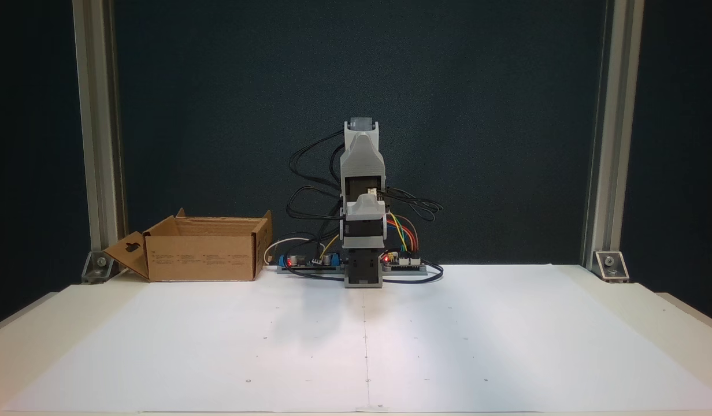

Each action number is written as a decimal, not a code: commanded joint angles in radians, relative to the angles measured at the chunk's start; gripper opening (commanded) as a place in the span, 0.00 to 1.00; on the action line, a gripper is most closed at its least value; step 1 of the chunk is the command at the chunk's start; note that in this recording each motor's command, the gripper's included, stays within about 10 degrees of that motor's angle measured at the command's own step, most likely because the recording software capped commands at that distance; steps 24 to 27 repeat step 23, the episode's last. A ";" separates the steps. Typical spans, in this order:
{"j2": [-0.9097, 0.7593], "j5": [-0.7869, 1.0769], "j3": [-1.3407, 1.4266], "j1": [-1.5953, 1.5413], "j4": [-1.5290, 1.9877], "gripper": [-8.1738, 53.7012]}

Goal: Grasp a green dice and put it in the bin.

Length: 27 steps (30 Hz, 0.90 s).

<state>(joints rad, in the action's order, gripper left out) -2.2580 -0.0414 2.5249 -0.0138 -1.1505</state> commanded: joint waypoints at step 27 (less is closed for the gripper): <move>-0.104 0.052 0.008 0.000 -0.110 0.86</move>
